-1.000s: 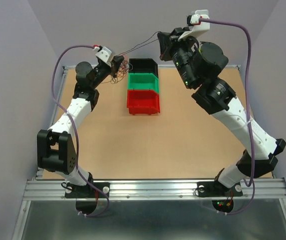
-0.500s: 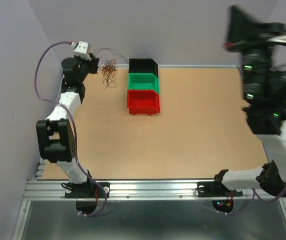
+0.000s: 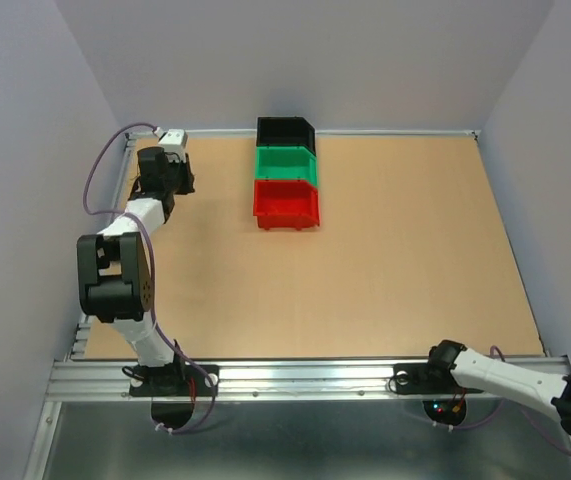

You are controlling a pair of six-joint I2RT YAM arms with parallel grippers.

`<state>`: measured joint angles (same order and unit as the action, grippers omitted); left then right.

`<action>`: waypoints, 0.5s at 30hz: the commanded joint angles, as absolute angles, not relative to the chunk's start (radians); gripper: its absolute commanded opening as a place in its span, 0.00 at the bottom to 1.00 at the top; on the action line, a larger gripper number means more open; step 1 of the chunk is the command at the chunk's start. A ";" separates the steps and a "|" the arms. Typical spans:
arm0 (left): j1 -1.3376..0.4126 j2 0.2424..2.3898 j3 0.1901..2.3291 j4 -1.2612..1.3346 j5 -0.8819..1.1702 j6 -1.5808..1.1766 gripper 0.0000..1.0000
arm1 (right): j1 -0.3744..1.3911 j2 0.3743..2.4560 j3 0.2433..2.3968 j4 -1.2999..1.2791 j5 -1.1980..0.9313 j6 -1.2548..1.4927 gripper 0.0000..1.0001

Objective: Untangle the cables

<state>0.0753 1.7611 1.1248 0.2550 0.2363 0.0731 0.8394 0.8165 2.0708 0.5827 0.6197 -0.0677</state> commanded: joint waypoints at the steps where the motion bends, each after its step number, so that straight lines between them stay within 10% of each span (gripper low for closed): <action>1: 0.008 1.629 1.063 0.337 0.290 0.146 0.24 | 0.839 0.960 1.884 0.350 0.574 0.042 0.01; 12: -0.116 1.390 0.965 0.319 0.370 0.247 0.01 | 0.841 0.927 1.371 0.382 0.442 0.169 0.01; 15: -0.118 1.359 0.968 0.310 0.253 0.221 0.25 | 0.839 0.916 1.274 0.385 0.394 0.202 0.01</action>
